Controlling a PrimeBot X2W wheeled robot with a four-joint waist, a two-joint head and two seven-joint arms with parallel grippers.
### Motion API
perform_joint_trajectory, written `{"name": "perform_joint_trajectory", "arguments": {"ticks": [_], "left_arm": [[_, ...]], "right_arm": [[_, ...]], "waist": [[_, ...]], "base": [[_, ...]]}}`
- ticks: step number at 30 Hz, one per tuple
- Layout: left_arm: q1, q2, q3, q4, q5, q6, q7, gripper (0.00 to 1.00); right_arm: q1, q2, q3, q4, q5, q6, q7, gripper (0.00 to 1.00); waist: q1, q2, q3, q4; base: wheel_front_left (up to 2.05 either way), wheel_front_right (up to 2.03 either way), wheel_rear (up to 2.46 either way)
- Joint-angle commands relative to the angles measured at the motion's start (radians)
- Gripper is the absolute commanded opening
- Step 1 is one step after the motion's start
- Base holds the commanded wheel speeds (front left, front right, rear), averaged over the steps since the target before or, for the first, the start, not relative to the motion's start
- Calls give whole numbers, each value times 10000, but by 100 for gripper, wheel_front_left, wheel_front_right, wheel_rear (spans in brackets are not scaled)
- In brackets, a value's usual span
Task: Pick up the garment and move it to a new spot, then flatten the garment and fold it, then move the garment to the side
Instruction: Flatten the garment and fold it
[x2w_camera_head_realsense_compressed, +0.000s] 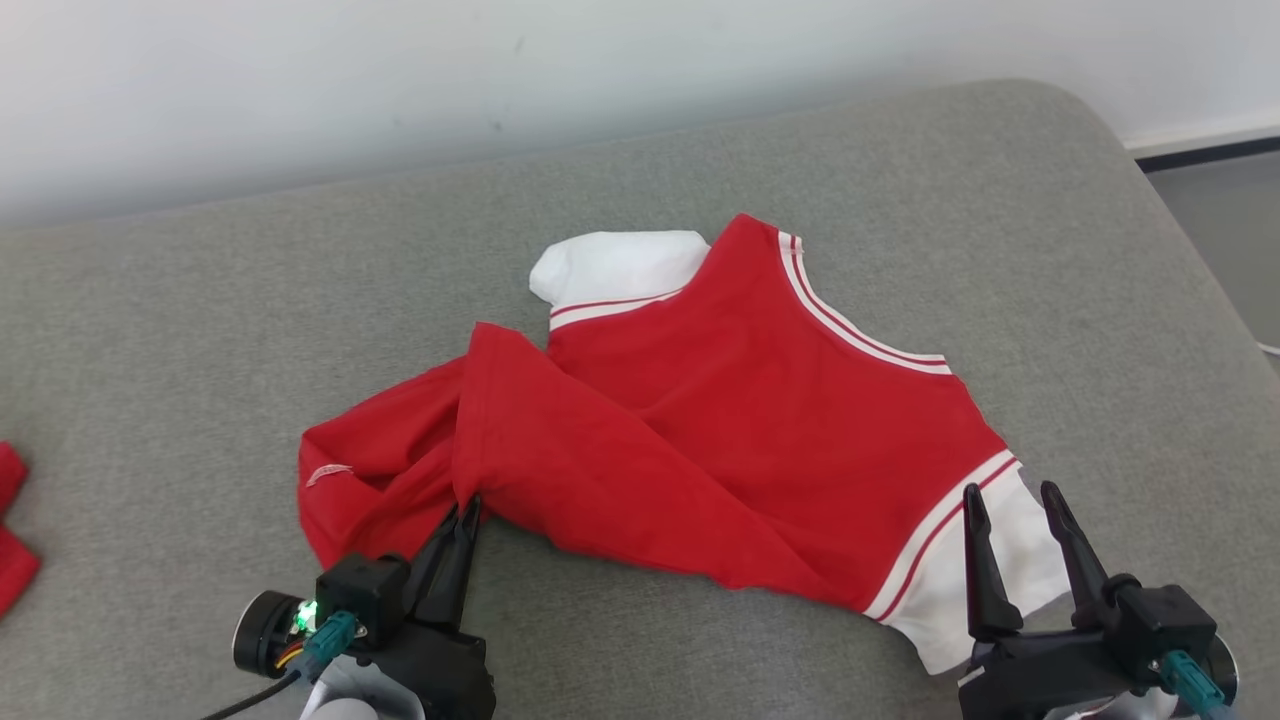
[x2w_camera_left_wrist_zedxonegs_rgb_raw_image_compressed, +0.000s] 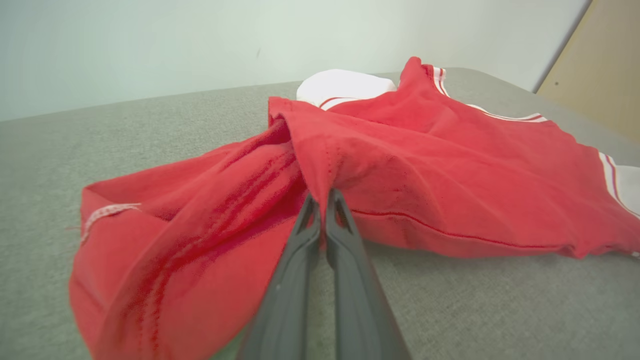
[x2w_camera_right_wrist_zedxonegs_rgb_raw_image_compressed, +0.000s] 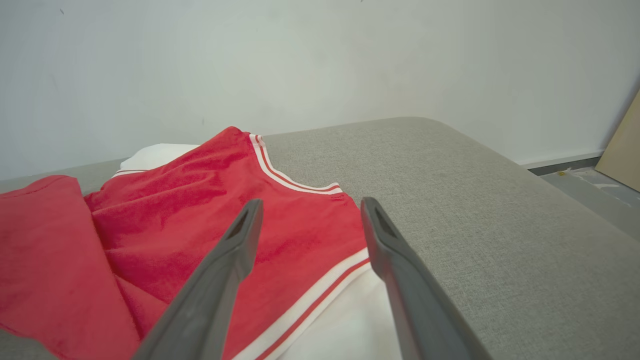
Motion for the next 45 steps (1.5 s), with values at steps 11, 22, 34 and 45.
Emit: {"name": "perform_joint_trajectory", "arguments": {"ticks": [11, 22, 34, 45], "left_arm": [[1602, 385, -236, -1814, 29, -51, 283, 0], [2953, 36, -473, -1619, -440, 115, 183, 100], [3031, -157, -607, -1421, -466, 118, 54, 100], [2633, -131, -615, -450, -806, 10, 16, 100]], "right_arm": [[443, -35, 25, 148, 7, -24, -1, 100], [541, -170, 7, 278, 32, -24, -1, 100], [609, -208, 89, 335, -40, -25, -1, 100], [524, -297, 85, 313, 91, -25, -1, 100]], "waist": [[1, 0, -756, 1096], [1, 0, -910, 1534], [1, 0, -1077, 1604], [1, 0, -860, 1214]], "base": [[0, 0, 0], [0, 0, 0], [0, 0, 0], [0, 0, 0]]}}
